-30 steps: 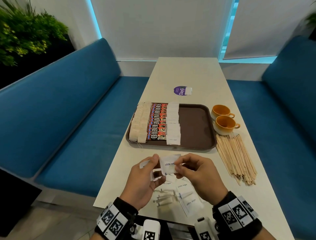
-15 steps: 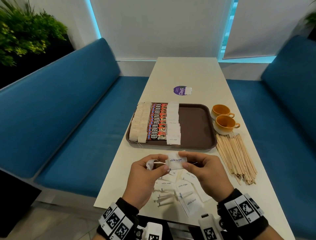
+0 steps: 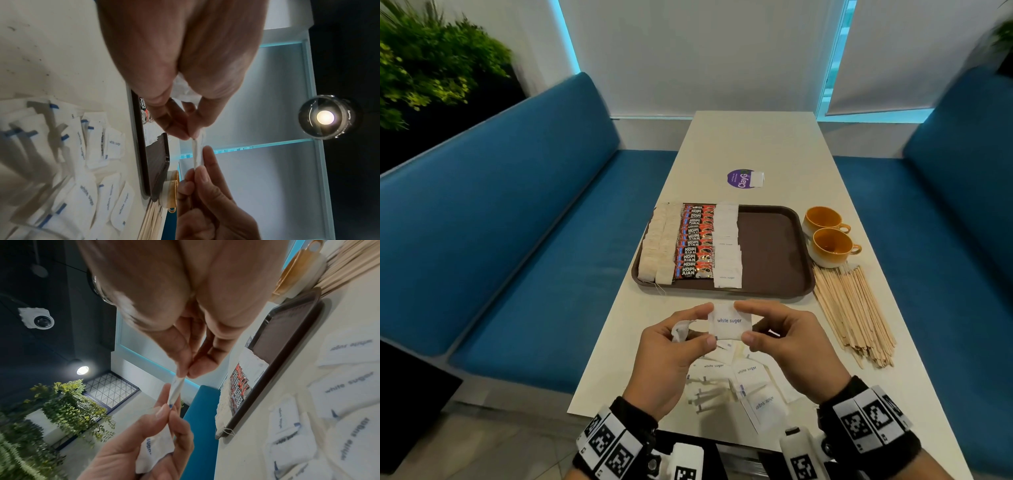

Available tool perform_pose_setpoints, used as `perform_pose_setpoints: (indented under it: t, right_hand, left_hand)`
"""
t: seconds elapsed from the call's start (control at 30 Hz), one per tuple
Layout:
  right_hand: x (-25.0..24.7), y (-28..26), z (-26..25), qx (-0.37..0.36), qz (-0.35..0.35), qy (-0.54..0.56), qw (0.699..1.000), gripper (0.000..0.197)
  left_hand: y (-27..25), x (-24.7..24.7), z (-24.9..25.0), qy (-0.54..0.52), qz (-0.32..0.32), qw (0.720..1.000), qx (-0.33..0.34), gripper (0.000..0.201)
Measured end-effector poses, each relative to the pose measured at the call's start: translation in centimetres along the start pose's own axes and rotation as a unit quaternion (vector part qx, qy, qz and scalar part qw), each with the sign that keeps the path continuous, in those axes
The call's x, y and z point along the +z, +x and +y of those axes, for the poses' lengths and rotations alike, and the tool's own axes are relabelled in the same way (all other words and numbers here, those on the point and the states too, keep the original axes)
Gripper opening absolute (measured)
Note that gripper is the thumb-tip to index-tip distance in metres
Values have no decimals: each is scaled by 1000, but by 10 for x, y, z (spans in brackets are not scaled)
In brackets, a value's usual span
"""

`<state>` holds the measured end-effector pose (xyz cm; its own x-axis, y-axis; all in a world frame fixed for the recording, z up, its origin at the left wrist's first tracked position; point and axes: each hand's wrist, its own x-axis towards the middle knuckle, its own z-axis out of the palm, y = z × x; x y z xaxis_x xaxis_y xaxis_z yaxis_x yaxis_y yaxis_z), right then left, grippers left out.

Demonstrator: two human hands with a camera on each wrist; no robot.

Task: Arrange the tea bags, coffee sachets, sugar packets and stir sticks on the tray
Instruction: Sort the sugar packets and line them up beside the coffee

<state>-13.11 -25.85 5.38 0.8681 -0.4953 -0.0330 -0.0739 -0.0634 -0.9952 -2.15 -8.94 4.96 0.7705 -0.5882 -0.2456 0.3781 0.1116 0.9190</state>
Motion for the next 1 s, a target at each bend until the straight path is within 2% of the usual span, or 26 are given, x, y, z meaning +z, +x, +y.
perform_pose_setpoints:
  t: [0.17, 0.37, 0.53, 0.6, 0.73, 0.87, 1.0]
  right_hand:
    - [0, 1, 3, 2, 4, 5, 1000, 46]
    - [-4, 6, 2, 7, 6, 17, 1000, 46]
    - [-3, 11, -2, 26, -22, 27, 999, 29]
    - [-3, 18, -1, 27, -15, 7, 999, 29]
    - [-10, 49, 9, 46, 30, -30, 998, 23]
    - [-14, 89, 21, 83, 59, -27, 994, 20]
    - [-17, 127, 36, 97, 73, -65, 990, 20]
  left_hand:
    - [0, -1, -2, 32, -22, 999, 7, 46]
    - [6, 0, -3, 46, -16, 999, 11, 47]
    - [11, -3, 0, 72, -23, 997, 19, 48]
    - [15, -3, -2, 33, -9, 999, 12, 48]
    - [21, -9, -2, -63, 38, 996, -48, 44]
    - [20, -20, -1, -88, 80, 990, -79, 36]
    - [23, -28, -5, -88, 87, 988, -97, 31]
